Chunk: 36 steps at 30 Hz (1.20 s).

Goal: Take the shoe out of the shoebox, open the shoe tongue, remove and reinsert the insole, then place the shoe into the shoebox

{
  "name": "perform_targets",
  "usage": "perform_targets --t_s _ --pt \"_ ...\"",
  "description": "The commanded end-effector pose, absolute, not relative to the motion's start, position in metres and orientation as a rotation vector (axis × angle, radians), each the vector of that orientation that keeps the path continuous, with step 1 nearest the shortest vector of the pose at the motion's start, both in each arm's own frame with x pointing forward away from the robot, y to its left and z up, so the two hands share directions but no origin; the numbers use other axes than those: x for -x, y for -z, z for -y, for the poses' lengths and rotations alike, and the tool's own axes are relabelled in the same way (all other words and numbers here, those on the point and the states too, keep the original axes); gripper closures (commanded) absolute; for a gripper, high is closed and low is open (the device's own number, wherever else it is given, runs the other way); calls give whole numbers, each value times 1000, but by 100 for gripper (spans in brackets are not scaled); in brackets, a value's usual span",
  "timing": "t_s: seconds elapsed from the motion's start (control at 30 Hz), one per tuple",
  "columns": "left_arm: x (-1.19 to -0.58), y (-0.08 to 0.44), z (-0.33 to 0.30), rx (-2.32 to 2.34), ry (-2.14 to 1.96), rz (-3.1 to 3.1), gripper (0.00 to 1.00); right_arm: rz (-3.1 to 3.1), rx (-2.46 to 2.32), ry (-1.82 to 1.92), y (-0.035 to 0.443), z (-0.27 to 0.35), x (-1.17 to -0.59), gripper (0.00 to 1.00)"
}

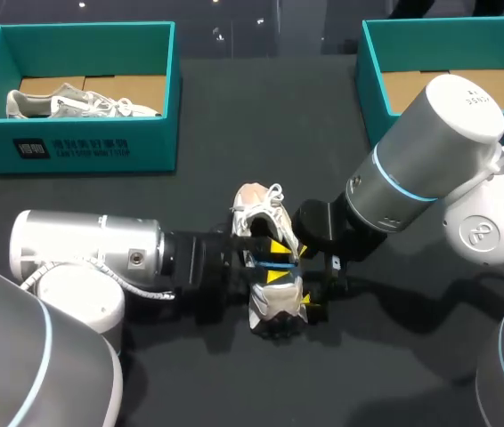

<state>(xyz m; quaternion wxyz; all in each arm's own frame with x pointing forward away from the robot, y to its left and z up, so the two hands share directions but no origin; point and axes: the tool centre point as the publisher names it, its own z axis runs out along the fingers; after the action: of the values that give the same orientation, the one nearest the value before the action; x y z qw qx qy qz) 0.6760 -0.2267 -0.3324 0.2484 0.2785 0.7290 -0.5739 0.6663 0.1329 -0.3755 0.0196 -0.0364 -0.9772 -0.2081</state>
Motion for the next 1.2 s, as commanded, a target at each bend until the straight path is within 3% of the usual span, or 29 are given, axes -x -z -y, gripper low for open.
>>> perform_targets --t_s 0.03,1.2 --pt "-670 322 219 -777 1578 -1977 67 3034 114 645 376 -134 -666 0" --pt "-649 288 174 -968 1589 -2203 65 3034 114 645 376 -134 -666 0"
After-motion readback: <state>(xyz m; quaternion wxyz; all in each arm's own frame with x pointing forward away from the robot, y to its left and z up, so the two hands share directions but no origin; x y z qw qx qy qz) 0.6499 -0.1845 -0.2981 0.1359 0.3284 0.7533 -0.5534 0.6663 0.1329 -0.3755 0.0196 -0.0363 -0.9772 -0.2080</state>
